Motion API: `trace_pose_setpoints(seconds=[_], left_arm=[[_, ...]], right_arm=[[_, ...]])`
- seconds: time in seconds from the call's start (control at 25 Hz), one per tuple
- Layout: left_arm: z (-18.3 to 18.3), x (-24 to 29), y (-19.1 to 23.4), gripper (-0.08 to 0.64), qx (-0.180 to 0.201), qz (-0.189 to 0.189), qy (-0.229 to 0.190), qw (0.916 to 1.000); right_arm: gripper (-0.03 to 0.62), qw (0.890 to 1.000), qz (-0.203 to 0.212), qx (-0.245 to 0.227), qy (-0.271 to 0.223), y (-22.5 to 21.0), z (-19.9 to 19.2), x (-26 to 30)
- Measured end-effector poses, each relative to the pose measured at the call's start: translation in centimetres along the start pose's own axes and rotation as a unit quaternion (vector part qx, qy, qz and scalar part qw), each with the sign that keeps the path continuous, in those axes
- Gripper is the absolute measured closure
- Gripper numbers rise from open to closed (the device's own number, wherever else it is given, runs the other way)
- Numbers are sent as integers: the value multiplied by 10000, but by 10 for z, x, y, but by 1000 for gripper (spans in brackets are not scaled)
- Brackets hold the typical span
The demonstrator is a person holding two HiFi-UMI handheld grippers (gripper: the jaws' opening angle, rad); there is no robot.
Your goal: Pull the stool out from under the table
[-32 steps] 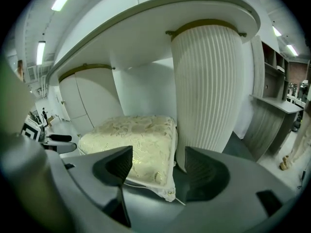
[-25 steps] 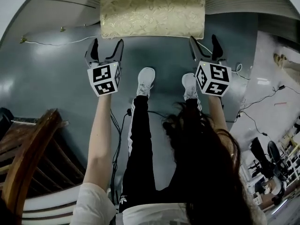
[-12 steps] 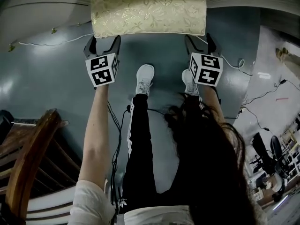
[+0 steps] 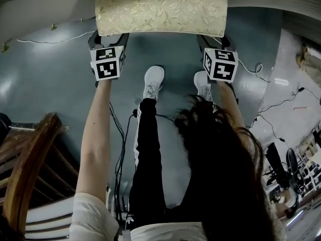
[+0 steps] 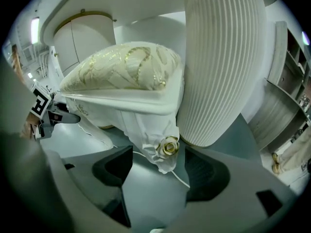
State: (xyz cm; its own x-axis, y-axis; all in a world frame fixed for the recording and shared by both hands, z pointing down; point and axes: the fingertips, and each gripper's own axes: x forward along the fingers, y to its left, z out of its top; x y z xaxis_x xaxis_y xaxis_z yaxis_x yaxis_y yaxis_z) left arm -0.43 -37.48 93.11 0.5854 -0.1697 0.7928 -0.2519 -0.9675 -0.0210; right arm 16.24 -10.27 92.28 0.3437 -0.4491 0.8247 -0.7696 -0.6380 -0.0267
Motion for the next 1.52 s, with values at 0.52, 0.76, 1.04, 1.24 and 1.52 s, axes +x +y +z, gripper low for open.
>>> trace_pose_setpoints(seconds=[0.52, 0.76, 1.04, 1.24, 1.52], left_arm=[[-8, 22, -1, 206, 201, -157, 460, 9986], [-3, 22, 7, 287, 193, -66, 335, 9992], [-4, 20, 6, 298, 122, -47, 257, 9996], [-6, 20, 6, 301, 131, -31, 259, 9996], [-8, 16, 7, 304, 114, -35, 366, 9993]], right_arm=[[264, 9990, 201, 321, 227, 0, -6, 24], [322, 9992, 198, 182, 299, -5, -7, 27], [333, 9989, 199, -3, 435, -5, -8, 26], [339, 9985, 215, -135, 491, -4, -10, 25], [341, 9970, 277, -238, 676, -3, -10, 26]])
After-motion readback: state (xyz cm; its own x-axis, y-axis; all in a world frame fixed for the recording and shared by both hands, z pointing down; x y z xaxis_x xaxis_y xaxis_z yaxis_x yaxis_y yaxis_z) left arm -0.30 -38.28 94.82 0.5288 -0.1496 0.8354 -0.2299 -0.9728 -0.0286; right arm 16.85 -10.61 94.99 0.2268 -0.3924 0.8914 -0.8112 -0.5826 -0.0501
